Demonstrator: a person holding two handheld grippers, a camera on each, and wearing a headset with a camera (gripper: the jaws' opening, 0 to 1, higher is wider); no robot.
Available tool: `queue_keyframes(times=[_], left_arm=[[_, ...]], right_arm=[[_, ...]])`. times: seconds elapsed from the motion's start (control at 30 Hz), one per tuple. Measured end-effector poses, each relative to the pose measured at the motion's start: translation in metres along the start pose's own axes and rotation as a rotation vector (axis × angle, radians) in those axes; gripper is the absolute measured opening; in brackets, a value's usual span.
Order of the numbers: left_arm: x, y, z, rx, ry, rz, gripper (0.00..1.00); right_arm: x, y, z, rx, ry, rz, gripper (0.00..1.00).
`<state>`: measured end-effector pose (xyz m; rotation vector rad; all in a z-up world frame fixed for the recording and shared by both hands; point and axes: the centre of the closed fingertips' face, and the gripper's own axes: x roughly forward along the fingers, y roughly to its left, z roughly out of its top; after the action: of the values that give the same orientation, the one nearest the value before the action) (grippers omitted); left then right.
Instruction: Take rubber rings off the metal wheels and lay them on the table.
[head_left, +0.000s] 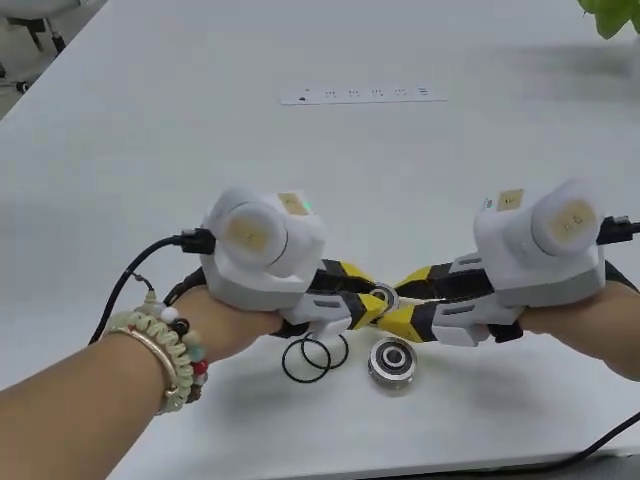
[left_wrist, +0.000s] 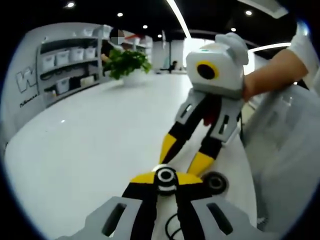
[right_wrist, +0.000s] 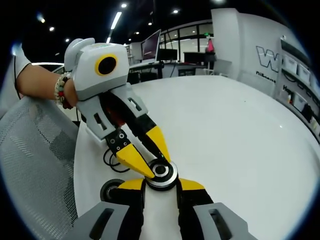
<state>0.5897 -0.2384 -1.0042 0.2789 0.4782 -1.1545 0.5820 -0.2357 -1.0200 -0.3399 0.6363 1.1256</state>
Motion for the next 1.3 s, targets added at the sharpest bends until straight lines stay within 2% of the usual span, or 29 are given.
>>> queue_keyframes(times=[0.13, 0.3, 0.43, 0.7, 0.73, 0.77, 0.83, 0.93, 1.0, 1.1, 1.13, 1.2, 1.3], left_arm=[[0.000, 0.000, 0.000, 0.000, -0.005, 0.002, 0.14], [0.000, 0.000, 0.000, -0.004, -0.010, 0.005, 0.14], [0.000, -0.001, 0.001, -0.006, -0.012, 0.007, 0.14], [0.000, 0.000, 0.001, -0.011, -0.016, 0.011, 0.14], [0.000, 0.000, 0.001, -0.012, -0.016, 0.011, 0.14], [0.000, 0.000, 0.001, -0.011, -0.017, 0.011, 0.14], [0.000, 0.000, 0.001, -0.012, -0.017, 0.012, 0.14], [0.000, 0.000, 0.001, -0.011, -0.017, 0.012, 0.14], [0.000, 0.000, 0.001, -0.012, -0.018, 0.012, 0.14], [0.000, 0.000, 0.001, -0.013, -0.019, 0.011, 0.14], [0.000, 0.000, 0.001, -0.013, -0.019, 0.011, 0.14], [0.000, 0.000, 0.001, -0.013, -0.019, 0.011, 0.14], [0.000, -0.001, 0.001, -0.014, -0.020, 0.012, 0.14]], right_arm=[[-0.002, 0.000, -0.002, -0.028, 0.012, 0.006, 0.20], [-0.004, 0.000, -0.003, -0.024, 0.012, 0.012, 0.18], [-0.005, -0.001, -0.005, 0.016, 0.015, 0.019, 0.15], [-0.006, 0.000, -0.009, 0.046, 0.032, 0.030, 0.14], [-0.005, -0.002, -0.014, 0.044, 0.056, 0.019, 0.11], [-0.006, -0.001, -0.015, 0.033, 0.058, 0.030, 0.08], [-0.007, -0.002, -0.014, 0.026, 0.056, 0.017, 0.00], [-0.008, -0.001, -0.012, 0.067, 0.054, 0.016, 0.00], [-0.010, -0.001, -0.011, 0.051, 0.054, 0.007, 0.04], [-0.009, -0.001, -0.003, 0.047, 0.018, 0.004, 0.22], [-0.008, 0.000, 0.000, 0.046, 0.006, 0.005, 0.25], [-0.005, 0.001, 0.006, 0.032, -0.017, 0.001, 0.27], [0.002, 0.004, 0.003, 0.019, -0.002, 0.004, 0.29]])
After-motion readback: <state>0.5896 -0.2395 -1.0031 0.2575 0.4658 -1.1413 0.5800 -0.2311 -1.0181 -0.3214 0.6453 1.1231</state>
